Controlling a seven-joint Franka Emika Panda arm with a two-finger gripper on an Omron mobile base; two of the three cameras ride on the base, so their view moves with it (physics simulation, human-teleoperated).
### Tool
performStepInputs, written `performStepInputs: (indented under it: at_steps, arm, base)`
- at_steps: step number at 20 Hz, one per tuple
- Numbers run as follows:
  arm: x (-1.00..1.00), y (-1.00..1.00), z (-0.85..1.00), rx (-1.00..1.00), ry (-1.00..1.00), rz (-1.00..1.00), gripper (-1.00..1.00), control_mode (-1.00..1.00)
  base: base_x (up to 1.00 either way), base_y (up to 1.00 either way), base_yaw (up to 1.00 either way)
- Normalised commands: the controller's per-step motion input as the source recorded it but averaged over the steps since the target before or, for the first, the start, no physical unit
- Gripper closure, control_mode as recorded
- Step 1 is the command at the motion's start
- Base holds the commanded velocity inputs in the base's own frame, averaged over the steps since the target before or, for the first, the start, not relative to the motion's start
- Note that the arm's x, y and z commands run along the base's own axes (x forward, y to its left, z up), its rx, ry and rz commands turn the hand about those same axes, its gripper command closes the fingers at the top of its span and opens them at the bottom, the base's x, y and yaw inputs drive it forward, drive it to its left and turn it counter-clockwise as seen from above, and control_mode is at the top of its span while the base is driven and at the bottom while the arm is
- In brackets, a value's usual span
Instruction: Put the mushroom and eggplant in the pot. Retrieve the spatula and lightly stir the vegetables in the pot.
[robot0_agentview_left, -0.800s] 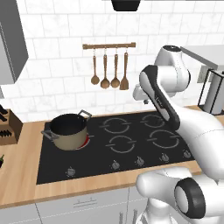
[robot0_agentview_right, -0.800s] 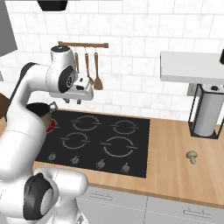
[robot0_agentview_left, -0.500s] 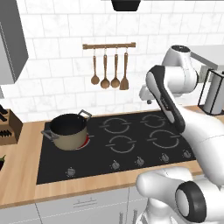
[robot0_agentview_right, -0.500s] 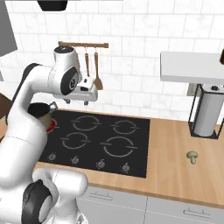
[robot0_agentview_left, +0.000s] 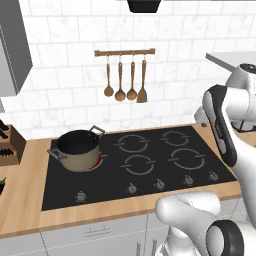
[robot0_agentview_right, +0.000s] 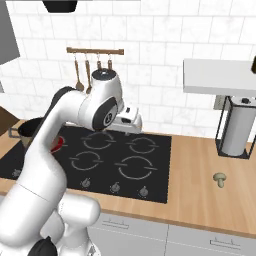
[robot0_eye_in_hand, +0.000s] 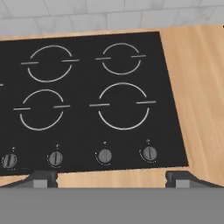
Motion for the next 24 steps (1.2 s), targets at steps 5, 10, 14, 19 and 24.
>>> performStepInputs:
  at_steps: [5,10,14,19,24]
  arm:
    - [-0.12,-1.0,-0.4,0.0,0.01,-0.18,-1.0,-1.0]
    - [0.0,-1.0,-0.48,0.0,0.06,-0.18,-1.0,-1.0]
    - [0.0,-1.0,-0.45,0.0,0.08,-0.17,-1.0,-1.0]
    - [0.0,-0.96,-0.43,0.0,0.05,-0.13,-1.0,-1.0]
    - [0.1,-0.82,-0.37,0.0,0.0,-0.08,-1.0,-1.0]
  base:
    - [0.0,0.0,0.0]
    - [0.0,0.0,0.0]
    - [0.0,0.0,0.0]
    - [0.0,0.0,0.0]
    - [0.0,0.0,0.0]
